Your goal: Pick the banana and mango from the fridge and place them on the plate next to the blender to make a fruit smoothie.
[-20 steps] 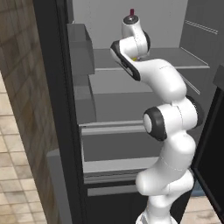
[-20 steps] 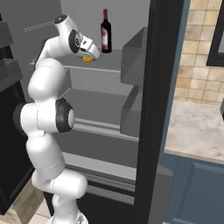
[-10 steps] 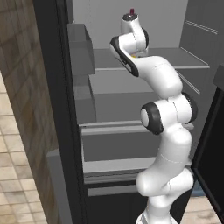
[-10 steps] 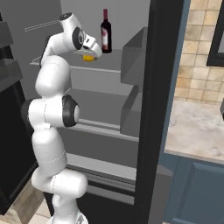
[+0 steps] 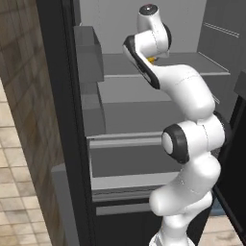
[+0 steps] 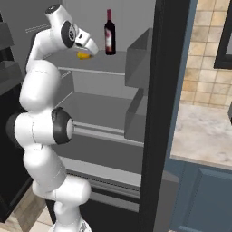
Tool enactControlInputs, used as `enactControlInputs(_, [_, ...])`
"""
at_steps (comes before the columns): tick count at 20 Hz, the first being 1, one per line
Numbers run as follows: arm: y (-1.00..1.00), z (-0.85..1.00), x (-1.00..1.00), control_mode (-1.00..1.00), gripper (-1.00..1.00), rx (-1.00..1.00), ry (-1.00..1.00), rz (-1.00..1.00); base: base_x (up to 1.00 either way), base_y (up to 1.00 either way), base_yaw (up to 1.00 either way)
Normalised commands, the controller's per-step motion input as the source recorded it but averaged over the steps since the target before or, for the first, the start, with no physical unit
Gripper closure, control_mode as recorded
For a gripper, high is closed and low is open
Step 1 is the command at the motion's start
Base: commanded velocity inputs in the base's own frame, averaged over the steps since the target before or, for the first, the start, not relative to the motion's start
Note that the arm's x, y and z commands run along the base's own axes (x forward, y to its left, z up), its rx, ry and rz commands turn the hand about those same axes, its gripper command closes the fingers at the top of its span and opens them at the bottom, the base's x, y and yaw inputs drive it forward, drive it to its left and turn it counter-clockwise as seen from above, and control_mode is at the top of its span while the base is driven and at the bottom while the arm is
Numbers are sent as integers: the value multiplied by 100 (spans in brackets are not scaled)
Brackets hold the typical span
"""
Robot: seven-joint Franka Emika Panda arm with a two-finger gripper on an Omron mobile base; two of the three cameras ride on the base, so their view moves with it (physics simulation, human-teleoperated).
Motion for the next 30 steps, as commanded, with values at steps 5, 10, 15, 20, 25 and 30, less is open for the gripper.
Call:
enactControlInputs(5, [-2, 0, -100, -100, 100, 12, -3, -1, 0, 0, 0])
enactControlInputs(10, [-10, 0, -100, -100, 100, 15, 0, 0, 0, 0, 0])
enactControlInputs(15, [-10, -7, -100, -100, 100, 10, 0, -1, 0, 0, 0])
enactControlInputs(20, [-11, -25, -100, -100, 100, 7, 0, -4, 0, 0, 0])
enactControlInputs(25, [0, -60, -86, -100, 100, 0, 6, -3, 0, 0, 0])
enactControlInputs(30, [0, -74, -70, -100, 100, 0, 15, -3, 0, 0, 0])
